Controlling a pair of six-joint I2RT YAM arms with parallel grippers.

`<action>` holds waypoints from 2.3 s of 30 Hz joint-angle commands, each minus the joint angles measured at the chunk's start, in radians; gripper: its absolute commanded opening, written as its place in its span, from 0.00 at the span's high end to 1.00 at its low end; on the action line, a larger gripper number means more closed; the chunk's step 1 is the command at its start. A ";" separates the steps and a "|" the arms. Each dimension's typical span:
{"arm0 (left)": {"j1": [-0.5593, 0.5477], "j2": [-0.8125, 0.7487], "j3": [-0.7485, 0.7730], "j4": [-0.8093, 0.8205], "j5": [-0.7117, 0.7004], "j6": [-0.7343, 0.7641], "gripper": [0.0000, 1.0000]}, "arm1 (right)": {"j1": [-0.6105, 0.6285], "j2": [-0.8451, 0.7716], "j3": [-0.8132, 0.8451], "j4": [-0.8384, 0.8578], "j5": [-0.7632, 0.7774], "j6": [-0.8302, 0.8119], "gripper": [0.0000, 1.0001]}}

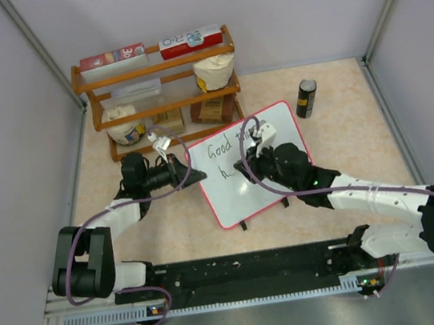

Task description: Write a sentence on the whiteboard

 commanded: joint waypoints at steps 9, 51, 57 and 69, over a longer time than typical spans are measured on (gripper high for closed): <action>-0.037 0.018 -0.054 -0.095 -0.021 0.238 1.00 | -0.059 -0.051 0.070 0.013 -0.019 0.029 1.00; -0.037 0.018 -0.054 -0.095 -0.021 0.238 1.00 | -0.061 0.024 0.024 0.010 -0.076 0.027 1.00; -0.037 0.018 -0.054 -0.095 -0.021 0.238 1.00 | -0.061 0.013 0.015 -0.004 -0.054 0.015 1.00; -0.037 0.017 -0.054 -0.095 -0.021 0.238 1.00 | -0.068 0.005 0.048 -0.008 -0.011 0.006 1.00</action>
